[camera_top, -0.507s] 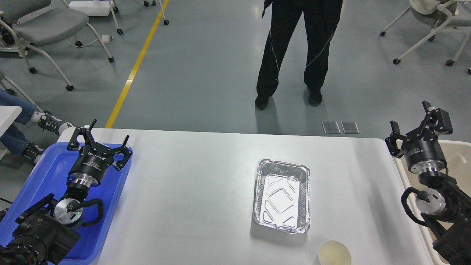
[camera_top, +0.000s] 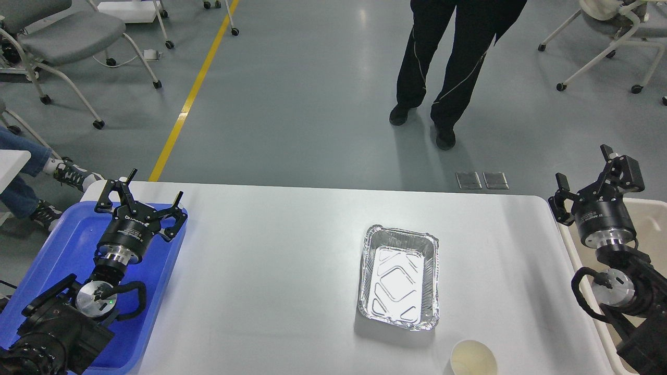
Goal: Tidy desktop
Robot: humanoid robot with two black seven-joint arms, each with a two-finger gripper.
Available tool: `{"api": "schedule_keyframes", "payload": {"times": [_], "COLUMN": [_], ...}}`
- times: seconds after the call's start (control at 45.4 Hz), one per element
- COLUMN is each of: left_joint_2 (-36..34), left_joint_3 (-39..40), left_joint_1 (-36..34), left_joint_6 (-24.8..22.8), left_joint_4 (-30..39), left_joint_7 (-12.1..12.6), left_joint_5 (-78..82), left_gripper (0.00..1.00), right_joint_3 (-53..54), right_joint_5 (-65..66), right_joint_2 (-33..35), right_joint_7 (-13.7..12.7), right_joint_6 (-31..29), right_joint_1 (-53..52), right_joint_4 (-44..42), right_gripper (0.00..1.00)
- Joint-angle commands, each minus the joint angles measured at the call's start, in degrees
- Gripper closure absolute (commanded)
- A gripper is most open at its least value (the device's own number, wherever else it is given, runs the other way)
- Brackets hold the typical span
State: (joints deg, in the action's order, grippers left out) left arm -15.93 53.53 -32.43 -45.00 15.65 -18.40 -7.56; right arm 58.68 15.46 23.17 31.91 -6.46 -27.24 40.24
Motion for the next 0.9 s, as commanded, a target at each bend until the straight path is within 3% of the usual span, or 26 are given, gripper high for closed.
{"api": "schedule_keyframes", "payload": {"times": [0.0, 0.397, 0.639, 0.882], "left_joint_2": [0.0, 0.0, 0.0, 0.0], "left_joint_3": [0.0, 0.0, 0.0, 0.0], "left_joint_1": [0.0, 0.0, 0.0, 0.0], "left_joint_6": [0.0, 0.0, 0.0, 0.0], "left_joint_4": [0.1, 0.0, 0.0, 0.0], "left_joint_7": [-0.1, -0.1, -0.1, -0.1], "left_joint_5": [0.0, 0.0, 0.0, 0.0], "left_gripper": [0.0, 0.0, 0.0, 0.0], "right_joint_3": [-0.7, -1.6, -9.2, -16.0], "right_joint_5": [0.0, 0.1, 0.1, 0.1], "right_joint_2": [-0.2, 0.0, 0.9, 6.0], "right_joint_7": [-0.1, -0.6, -0.7, -1.4], "right_joint_6": [0.1, 1.2, 3.8, 3.9], "right_joint_1": [-0.1, -0.8, -4.1, -9.4], "right_joint_4": [0.1, -0.3, -0.3, -0.3], "right_gripper": [0.0, 0.0, 0.0, 0.0]}}
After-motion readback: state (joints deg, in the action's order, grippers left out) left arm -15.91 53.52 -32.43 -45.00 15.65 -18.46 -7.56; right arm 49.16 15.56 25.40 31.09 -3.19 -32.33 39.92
